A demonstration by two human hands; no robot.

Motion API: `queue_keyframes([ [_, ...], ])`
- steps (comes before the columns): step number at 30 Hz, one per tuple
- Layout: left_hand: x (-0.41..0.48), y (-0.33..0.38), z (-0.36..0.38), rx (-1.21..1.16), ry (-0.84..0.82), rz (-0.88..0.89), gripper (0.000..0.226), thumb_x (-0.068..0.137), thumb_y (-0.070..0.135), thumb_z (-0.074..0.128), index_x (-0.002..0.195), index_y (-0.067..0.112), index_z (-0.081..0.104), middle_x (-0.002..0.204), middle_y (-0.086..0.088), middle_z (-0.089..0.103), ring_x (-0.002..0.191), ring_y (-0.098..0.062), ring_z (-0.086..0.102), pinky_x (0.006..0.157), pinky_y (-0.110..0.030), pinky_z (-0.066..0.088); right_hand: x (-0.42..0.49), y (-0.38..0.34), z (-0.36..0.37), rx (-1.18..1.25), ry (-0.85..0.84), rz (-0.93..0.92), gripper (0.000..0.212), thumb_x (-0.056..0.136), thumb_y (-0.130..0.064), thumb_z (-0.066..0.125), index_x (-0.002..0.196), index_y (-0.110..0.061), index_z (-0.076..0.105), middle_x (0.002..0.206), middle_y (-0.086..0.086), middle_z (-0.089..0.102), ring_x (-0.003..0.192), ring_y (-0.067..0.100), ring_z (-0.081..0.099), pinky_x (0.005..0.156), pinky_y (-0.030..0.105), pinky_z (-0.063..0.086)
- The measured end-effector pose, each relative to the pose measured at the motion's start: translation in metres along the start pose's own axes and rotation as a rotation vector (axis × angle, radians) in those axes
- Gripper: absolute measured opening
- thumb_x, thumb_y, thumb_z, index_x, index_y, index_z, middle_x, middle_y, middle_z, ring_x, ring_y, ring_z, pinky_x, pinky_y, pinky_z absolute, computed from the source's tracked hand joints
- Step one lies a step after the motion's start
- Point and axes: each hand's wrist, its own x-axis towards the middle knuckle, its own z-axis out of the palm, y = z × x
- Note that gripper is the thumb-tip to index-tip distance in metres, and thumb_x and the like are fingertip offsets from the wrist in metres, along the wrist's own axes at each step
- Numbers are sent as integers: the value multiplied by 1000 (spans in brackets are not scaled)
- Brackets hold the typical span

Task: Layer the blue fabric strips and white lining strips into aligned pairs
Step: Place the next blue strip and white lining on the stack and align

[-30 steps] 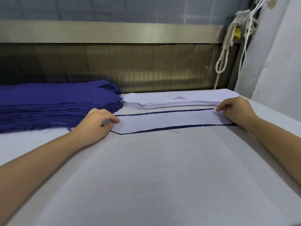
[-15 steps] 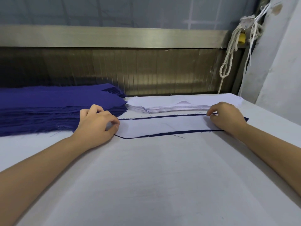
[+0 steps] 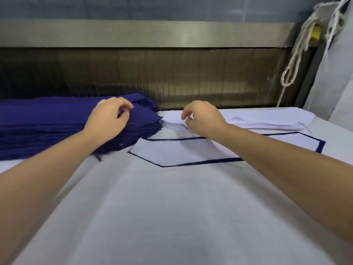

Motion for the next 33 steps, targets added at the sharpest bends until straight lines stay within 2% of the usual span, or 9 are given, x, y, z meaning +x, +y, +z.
queue_keyframes([
  [3,14,-8,0,40,36,-59,23,91,13,53,112,15,62,109,-6,62,103,-28,53,90,-44,45,26,-24,16,62,6,-44,29,88,-5,47,106,-16,67,112,2,64,101,23,58,83,33,49],
  [7,30,-24,0,172,30,-196,30,92,21,54,120,15,60,123,-11,57,117,-37,43,92,-46,39,58,-46,38,49,2,-136,37,90,-2,42,117,-14,64,120,8,60,112,28,53,90,36,47],
  [9,36,-33,-1,225,-8,-221,32,92,24,54,123,15,59,128,-13,53,120,-39,39,93,-47,38,74,-54,48,-16,14,-187,42,91,-1,39,125,-17,59,126,8,54,118,30,46,95,39,43],
  [13,39,-49,2,215,-74,-240,35,92,29,54,125,16,58,132,-14,49,124,-37,37,101,-46,33,102,-65,64,-171,63,-268,47,93,-2,38,136,-19,47,130,8,46,119,30,40,94,37,36],
  [17,43,-53,3,146,-109,-275,35,91,31,55,125,22,56,134,-12,42,126,-34,36,105,-42,29,119,-75,72,-463,62,-474,40,97,-11,39,136,-18,46,134,8,43,122,29,39,94,37,34],
  [19,44,-50,4,147,-126,-282,35,90,32,56,125,24,56,136,-11,40,126,-34,36,104,-42,29,123,-78,73,-530,57,-525,37,97,-12,39,133,-16,49,133,8,45,121,29,40,94,37,35],
  [27,44,-48,1,82,-130,-339,37,90,34,56,126,26,54,137,-10,38,126,-35,35,101,-40,32,135,-87,72,-513,37,-473,32,97,-8,40,123,-12,57,123,8,55,117,28,45,92,36,36],
  [33,46,-52,-3,-104,-20,-442,41,90,31,59,127,20,49,135,-5,25,120,-28,39,88,-32,33,135,-103,69,-426,113,-389,26,92,-2,47,113,-7,61,120,12,55,113,30,47,87,36,39],
])
